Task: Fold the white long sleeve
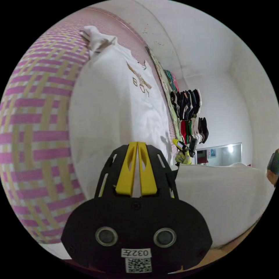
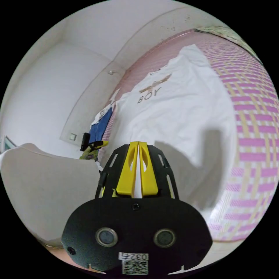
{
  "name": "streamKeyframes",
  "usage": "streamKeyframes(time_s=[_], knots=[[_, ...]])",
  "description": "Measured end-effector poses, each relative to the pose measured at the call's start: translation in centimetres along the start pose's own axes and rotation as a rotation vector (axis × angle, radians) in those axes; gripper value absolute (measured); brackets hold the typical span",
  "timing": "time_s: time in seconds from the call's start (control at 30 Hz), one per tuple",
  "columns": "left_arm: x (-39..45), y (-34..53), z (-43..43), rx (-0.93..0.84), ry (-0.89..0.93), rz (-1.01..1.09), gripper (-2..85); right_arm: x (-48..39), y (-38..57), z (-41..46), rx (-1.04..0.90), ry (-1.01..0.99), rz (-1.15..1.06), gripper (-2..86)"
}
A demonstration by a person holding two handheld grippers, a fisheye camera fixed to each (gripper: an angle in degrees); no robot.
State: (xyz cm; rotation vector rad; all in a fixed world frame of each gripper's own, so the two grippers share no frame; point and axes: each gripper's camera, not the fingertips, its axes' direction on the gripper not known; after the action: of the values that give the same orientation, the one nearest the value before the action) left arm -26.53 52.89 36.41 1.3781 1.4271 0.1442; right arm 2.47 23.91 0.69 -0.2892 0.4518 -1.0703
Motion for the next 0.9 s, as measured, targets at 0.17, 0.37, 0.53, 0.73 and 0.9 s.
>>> streamKeyframes(time_s=[0.17,0.37,0.53,0.73,0.9], knots=[[1.0,-0.2,6.6,-0.094,-0.022,0.058,-0.9,1.6,-1.3,5.5,-0.040,-0.051,-0.014,-1.0],[-2.2,3.5,5.0,0.006,0.113,0.030,-0.9,6.4,1.1,4.4,0.028,-0.208,0.137,-1.0],[-3.5,4.0,4.3,-0.002,0.164,0.013,-0.9,10.0,3.1,2.7,0.159,-0.321,0.298,-1.0],[-5.0,4.5,3.6,0.002,0.239,-0.011,-0.9,10.9,4.2,2.5,0.181,-0.308,0.355,-1.0],[-6.2,4.6,3.2,0.007,0.293,-0.035,-0.9,10.4,4.4,2.9,0.151,-0.291,0.339,-1.0]])
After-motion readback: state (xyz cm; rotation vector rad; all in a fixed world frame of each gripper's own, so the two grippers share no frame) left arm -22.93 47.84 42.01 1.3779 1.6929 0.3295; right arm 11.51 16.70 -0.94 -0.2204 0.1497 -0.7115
